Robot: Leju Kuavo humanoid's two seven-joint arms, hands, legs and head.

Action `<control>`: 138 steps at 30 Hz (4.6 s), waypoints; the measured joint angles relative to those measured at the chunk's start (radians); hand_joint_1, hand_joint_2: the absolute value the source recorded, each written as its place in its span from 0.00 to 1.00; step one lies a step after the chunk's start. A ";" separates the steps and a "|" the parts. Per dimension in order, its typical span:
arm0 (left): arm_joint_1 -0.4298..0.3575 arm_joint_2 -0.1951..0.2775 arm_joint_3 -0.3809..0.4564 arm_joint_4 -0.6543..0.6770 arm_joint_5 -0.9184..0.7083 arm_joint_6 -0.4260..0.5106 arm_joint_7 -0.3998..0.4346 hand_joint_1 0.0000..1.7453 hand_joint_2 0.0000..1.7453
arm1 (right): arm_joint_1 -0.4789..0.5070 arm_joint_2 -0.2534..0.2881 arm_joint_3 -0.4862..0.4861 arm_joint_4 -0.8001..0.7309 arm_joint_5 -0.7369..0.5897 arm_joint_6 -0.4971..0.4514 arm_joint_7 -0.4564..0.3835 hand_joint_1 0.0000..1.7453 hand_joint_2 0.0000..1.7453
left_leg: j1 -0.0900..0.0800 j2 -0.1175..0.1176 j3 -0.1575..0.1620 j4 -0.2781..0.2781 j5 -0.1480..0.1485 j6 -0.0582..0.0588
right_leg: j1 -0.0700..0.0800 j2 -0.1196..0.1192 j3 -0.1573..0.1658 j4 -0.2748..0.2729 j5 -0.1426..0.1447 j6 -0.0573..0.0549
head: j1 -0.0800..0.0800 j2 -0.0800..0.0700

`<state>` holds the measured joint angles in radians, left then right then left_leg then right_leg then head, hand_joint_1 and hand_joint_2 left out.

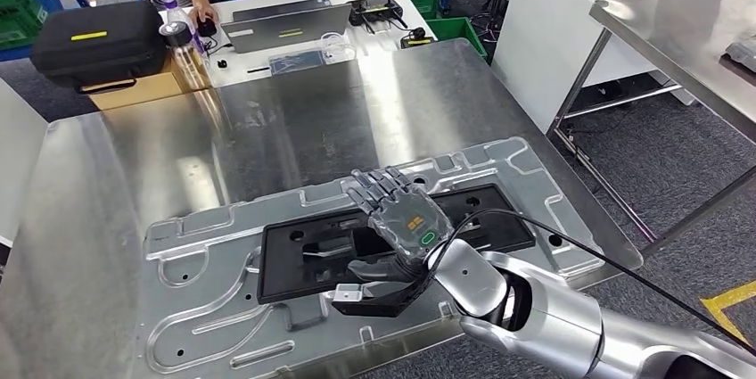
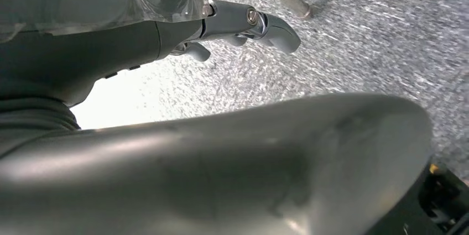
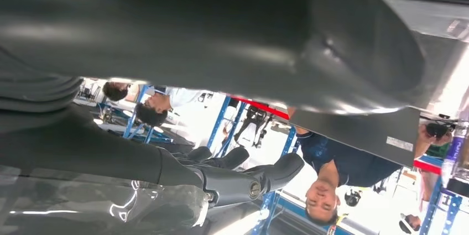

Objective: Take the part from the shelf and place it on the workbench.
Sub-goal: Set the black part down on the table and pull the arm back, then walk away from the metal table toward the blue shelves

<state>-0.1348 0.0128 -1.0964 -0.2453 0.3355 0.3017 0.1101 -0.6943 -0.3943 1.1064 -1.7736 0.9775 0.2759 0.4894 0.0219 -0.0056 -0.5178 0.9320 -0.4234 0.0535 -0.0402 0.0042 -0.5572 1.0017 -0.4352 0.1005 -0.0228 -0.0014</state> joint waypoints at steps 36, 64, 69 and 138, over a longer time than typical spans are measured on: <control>-0.017 -0.017 0.002 0.000 0.022 0.005 -0.020 0.00 0.00 | -0.048 -0.002 0.002 -0.001 -0.005 0.030 -0.001 0.00 0.00 | -0.030 0.008 -0.096 0.017 0.076 -0.006 | 0.033 -0.007 0.085 -0.081 -0.030 -0.073 | 0.004 0.000; 0.018 -0.038 0.032 -0.001 0.112 0.102 -0.041 0.00 0.00 | 0.545 0.086 -0.424 0.556 -0.864 -0.824 -0.252 0.00 1.00 | -0.046 -0.001 -0.065 -0.013 0.086 0.024 | 0.045 -0.017 0.128 -0.101 -0.051 -0.065 | 0.005 0.000; 0.030 -0.038 0.035 -0.001 0.148 0.122 -0.056 0.00 0.00 | 0.611 0.203 -0.644 0.957 -1.422 -0.686 -0.337 0.00 1.00 | -0.034 -0.004 -0.111 0.099 -0.025 -0.011 | 0.035 -0.031 0.091 -0.114 -0.002 -0.089 | 0.009 0.000; 0.021 -0.023 0.041 -0.001 0.232 0.116 -0.049 0.00 0.00 | 0.611 0.484 -1.092 1.556 -1.492 -0.507 -0.210 0.00 0.00 | -0.015 0.013 -0.039 0.228 -0.028 -0.037 | 0.038 -0.018 0.010 -0.116 0.050 -0.084 | 0.006 0.000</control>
<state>-0.1134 -0.0107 -1.0554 -0.2461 0.5673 0.4182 0.0611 -0.0829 0.0900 0.0140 -0.2175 -0.5140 -0.2311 0.2794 0.0069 0.0077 -0.5565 1.1596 -0.4516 0.0164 -0.0017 -0.0142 -0.5474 0.8854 -0.3848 0.0160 -0.0172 -0.0014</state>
